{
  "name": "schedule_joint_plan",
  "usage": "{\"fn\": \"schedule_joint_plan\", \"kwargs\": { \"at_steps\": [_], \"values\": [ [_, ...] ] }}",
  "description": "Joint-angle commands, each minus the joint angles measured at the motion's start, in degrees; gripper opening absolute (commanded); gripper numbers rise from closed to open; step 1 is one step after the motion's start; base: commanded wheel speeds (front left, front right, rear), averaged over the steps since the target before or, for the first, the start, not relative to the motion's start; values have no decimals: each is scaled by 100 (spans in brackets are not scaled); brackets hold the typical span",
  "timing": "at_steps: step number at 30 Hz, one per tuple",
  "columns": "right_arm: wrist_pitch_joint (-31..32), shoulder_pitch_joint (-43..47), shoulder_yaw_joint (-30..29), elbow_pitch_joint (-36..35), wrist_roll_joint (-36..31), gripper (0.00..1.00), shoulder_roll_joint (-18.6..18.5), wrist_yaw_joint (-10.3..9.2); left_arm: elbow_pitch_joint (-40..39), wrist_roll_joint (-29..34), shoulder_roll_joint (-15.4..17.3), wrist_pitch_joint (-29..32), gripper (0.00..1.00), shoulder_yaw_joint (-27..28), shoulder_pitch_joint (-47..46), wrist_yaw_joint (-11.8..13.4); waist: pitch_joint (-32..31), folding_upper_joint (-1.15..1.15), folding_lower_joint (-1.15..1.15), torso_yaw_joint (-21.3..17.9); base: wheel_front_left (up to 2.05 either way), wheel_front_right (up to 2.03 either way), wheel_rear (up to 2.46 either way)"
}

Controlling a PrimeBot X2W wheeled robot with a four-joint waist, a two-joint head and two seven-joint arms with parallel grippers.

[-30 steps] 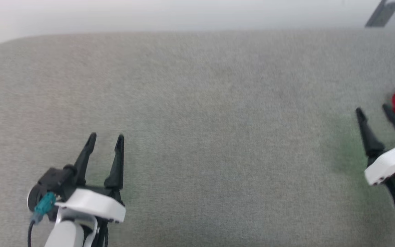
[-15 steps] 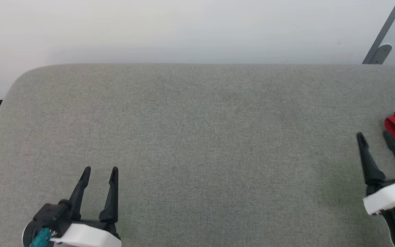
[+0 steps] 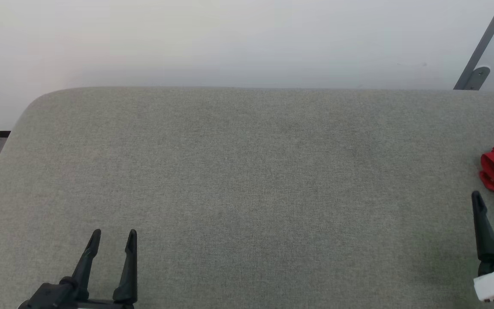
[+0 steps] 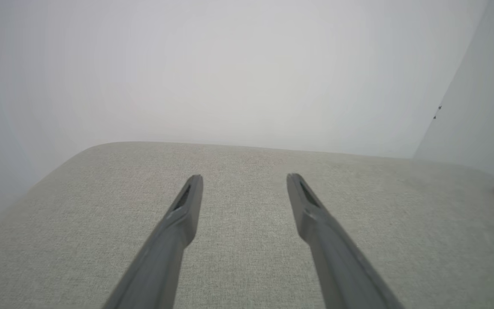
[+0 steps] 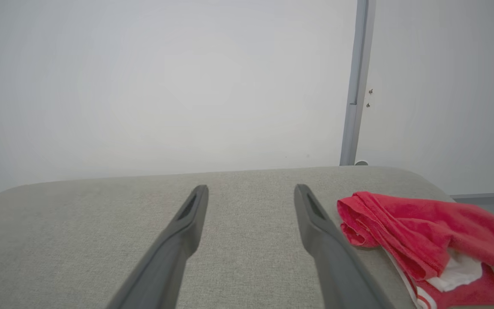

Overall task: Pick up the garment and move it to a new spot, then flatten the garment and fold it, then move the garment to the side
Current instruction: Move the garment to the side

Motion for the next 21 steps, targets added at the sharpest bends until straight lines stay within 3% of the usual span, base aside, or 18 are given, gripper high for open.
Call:
{"fn": "schedule_joint_plan", "kwargs": {
  "at_steps": [1, 21],
  "values": [
    [52, 111, -71, -131, -33, 100, 79, -2, -69, 36, -14, -11, 100, 36, 77, 16, 11, -1, 0, 0, 0, 0, 0],
    [287, 305, -258, -593, -133, 100, 321, -2, -29, -46, 12, -11, 100, 14, 33, 16, 60, -1, 0, 36, 0, 0, 0]
  ]
}}
